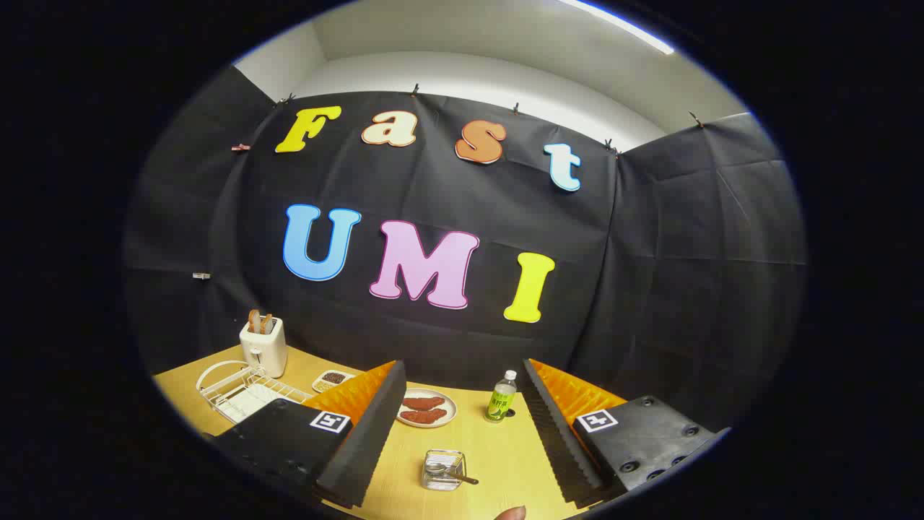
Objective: Take the plate from the dish rack, then take the spoon from the basket and place it into the plate.
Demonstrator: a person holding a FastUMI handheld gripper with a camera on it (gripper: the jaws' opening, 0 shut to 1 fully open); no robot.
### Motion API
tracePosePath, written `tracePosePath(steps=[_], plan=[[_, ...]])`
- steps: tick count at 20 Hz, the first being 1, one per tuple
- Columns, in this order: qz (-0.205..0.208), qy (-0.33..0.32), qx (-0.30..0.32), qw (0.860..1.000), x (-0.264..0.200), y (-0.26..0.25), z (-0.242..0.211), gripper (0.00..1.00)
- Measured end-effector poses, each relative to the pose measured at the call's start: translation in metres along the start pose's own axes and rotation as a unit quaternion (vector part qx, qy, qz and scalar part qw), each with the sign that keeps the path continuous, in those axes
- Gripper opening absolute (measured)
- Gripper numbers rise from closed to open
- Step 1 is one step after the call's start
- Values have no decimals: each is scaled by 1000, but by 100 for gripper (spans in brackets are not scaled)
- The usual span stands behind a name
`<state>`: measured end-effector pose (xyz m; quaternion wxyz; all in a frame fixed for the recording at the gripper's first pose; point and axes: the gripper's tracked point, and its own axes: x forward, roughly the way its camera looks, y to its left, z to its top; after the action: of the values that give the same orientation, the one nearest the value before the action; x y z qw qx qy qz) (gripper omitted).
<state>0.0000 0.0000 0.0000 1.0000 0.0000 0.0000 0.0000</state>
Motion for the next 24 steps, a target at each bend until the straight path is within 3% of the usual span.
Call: tracePosePath(steps=[16,21,24], plan=[[-1,22,16,1000,-9,13,-6,98],[40,46,32,998,-5,47,-7,98],[71,101,48,991,9,80,-26,98]])
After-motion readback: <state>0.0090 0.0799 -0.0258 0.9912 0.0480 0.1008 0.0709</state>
